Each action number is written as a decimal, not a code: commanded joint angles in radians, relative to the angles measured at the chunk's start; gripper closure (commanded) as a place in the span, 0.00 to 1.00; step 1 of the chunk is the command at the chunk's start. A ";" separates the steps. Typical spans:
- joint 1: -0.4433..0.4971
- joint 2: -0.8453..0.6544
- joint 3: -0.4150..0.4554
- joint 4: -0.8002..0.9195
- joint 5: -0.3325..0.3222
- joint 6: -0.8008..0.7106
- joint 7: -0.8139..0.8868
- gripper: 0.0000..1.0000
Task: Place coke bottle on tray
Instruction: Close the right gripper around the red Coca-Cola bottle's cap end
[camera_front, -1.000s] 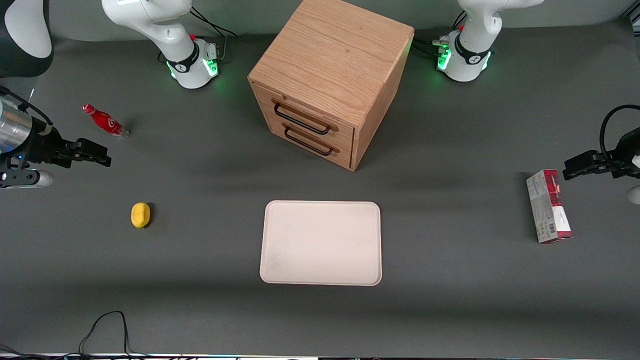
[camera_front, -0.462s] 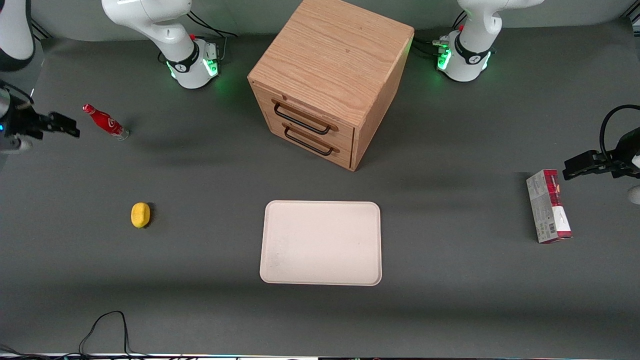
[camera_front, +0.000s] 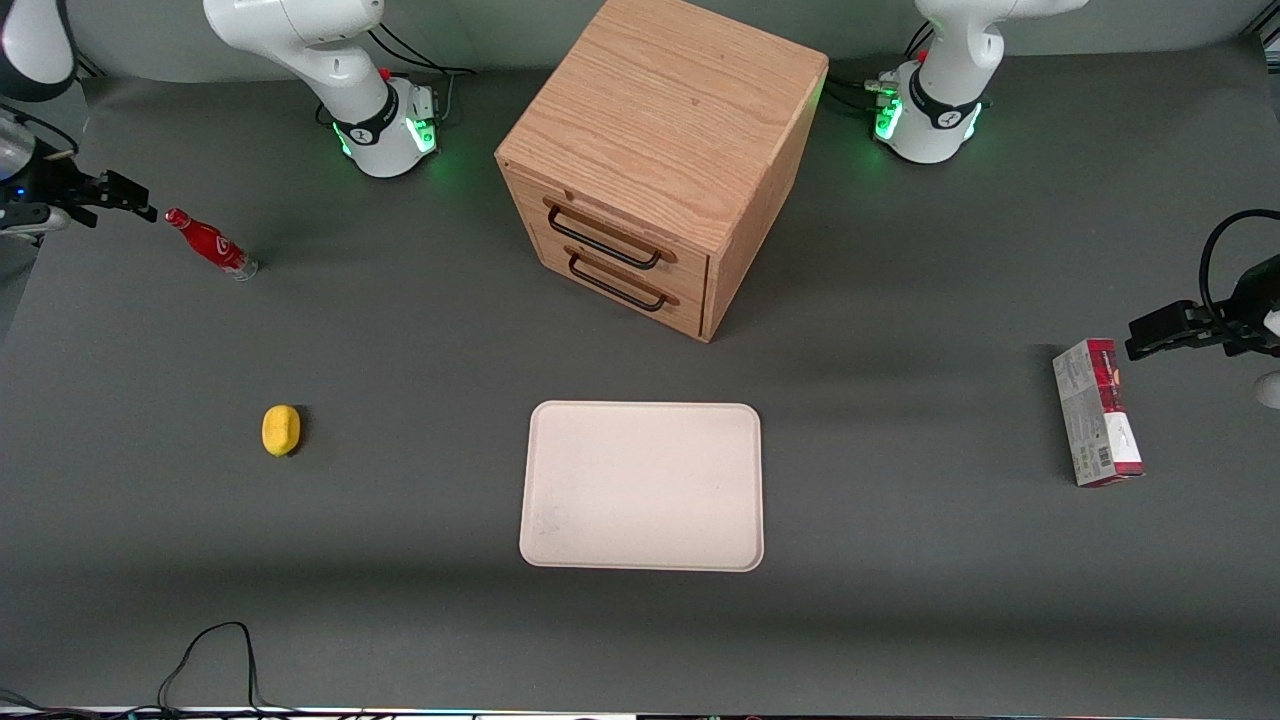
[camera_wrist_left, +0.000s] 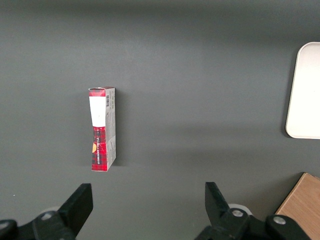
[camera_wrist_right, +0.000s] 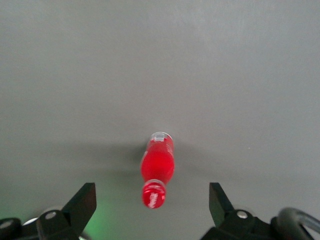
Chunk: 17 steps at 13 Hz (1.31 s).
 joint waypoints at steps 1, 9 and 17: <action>0.012 -0.058 -0.156 -0.119 -0.079 0.145 -0.072 0.00; 0.013 -0.036 -0.204 -0.171 -0.123 0.208 -0.030 0.06; 0.021 -0.030 -0.202 -0.172 -0.121 0.201 -0.020 0.75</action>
